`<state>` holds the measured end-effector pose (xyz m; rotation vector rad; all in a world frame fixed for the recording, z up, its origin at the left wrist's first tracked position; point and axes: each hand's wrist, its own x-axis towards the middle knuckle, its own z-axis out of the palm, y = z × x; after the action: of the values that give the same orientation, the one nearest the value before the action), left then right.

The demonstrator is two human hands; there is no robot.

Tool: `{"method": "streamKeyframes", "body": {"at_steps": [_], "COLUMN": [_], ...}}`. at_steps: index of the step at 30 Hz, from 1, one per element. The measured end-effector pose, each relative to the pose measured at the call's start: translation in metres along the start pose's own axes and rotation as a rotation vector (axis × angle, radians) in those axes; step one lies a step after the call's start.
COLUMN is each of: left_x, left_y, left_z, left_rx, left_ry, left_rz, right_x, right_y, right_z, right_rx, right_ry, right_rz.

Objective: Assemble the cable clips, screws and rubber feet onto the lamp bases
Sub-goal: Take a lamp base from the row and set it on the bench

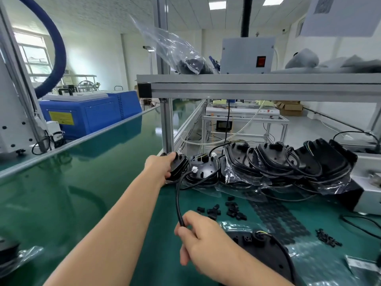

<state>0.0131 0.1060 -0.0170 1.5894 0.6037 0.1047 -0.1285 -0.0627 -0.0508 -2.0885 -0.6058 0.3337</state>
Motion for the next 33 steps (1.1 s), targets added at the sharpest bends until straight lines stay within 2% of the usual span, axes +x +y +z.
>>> {"method": "streamKeyframes", "body": {"at_steps": [4,7,13,15,17,22,27,33], "left_x": [-0.002,0.001,0.001,0.001,0.003,0.008,0.018,0.026], "left_y": [-0.011,-0.011,-0.017,-0.02,-0.021,-0.017,0.016,0.044], "left_z": [0.0,0.002,0.0,-0.003,-0.008,-0.022,-0.033,-0.034], "left_rx": [-0.03,-0.046,0.158,0.12,0.012,-0.224,-0.322,-0.299], "left_ry": [-0.29,-0.317,-0.47,-0.481,-0.429,-0.174,-0.057,0.028], "left_rz": [-0.136,-0.188,-0.261,-0.25,-0.246,-0.25,-0.148,-0.082], "right_x": [-0.007,-0.013,-0.023,-0.026,-0.03,-0.039,-0.042,-0.046], "right_y": [-0.005,-0.006,-0.012,-0.013,-0.015,-0.029,-0.041,-0.052], "right_z": [0.004,0.006,0.005,0.006,0.008,-0.003,-0.015,-0.022], "right_rx": [-0.097,-0.135,-0.189,-0.203,-0.169,0.078,-0.05,-0.18], "right_ry": [-0.056,-0.053,-0.089,-0.098,-0.062,0.125,0.221,0.308], "right_rz": [-0.032,-0.045,-0.084,-0.097,-0.116,-0.114,-0.185,-0.281]}}
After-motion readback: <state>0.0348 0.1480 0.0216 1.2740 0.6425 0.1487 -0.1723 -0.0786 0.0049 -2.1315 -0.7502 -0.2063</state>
